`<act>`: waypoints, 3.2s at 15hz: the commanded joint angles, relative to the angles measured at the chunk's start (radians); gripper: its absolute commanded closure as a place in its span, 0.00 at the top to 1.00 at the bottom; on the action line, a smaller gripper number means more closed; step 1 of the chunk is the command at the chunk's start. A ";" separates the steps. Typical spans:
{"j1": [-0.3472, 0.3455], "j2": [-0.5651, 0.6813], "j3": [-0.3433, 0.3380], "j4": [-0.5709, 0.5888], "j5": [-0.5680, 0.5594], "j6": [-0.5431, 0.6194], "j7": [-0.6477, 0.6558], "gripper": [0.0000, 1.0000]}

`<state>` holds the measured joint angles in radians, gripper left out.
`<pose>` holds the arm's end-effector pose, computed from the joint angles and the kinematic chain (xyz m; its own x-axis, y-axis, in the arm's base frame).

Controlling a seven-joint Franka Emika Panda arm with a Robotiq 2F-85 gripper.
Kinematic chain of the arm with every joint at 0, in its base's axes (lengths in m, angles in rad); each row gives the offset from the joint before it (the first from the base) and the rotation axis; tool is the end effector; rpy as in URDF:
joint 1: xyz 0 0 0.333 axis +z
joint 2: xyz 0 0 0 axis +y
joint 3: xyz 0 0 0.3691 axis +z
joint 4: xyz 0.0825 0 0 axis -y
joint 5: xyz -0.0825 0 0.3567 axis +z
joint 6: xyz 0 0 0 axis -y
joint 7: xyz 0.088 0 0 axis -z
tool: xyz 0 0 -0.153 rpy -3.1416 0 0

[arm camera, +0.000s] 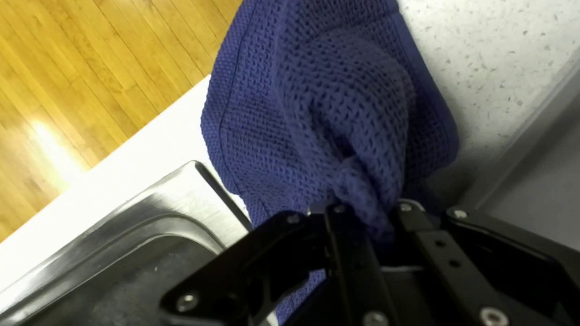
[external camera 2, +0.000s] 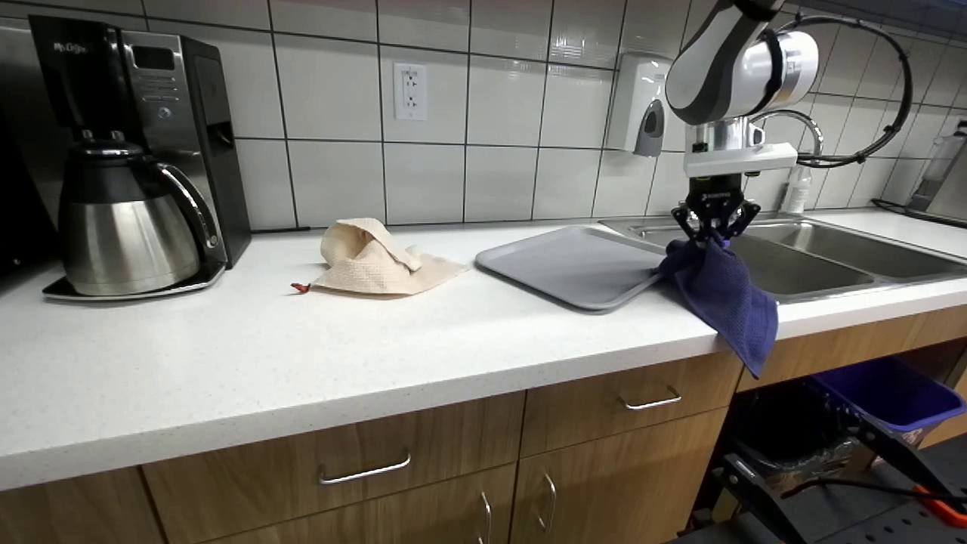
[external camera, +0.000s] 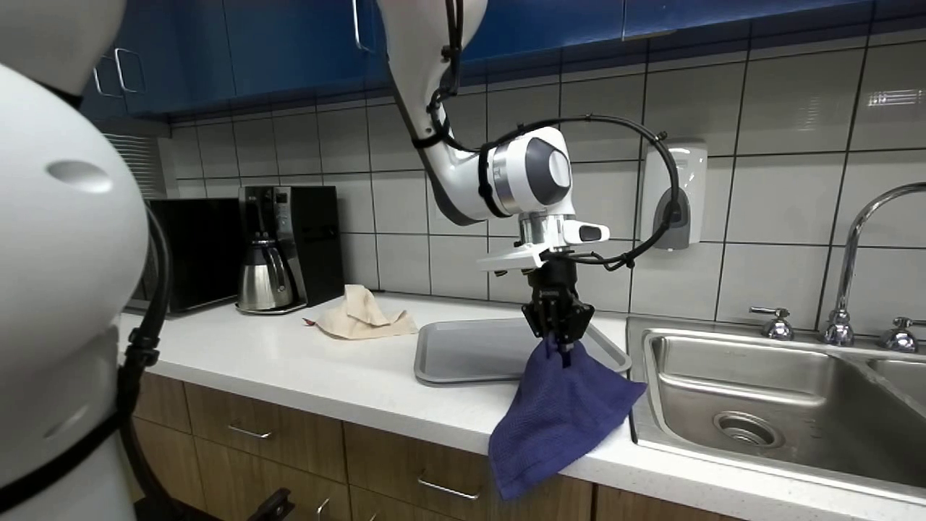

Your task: Pick the cream tea towel and put it on the table to the left of the gray tray, pick the navy blue tea towel and put it on the table to the right of the gray tray

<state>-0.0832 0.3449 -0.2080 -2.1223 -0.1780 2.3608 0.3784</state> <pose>0.5367 -0.1669 0.2689 0.8609 -0.5071 -0.0403 -0.4889 -0.8467 0.2097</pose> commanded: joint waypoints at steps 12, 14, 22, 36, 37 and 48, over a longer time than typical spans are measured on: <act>0.006 0.081 -0.011 0.094 0.021 -0.021 0.014 0.69; 0.005 0.074 -0.012 0.092 0.020 -0.019 0.014 0.84; 0.008 0.043 -0.020 0.082 0.012 -0.011 0.016 1.00; 0.016 -0.060 -0.016 0.034 -0.002 0.010 0.014 1.00; 0.016 -0.078 -0.015 0.022 -0.004 0.011 0.013 1.00; 0.028 -0.332 0.032 -0.175 -0.016 0.020 -0.014 1.00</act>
<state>-0.0488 0.1222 -0.2012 -2.2061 -0.1797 2.3658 0.3799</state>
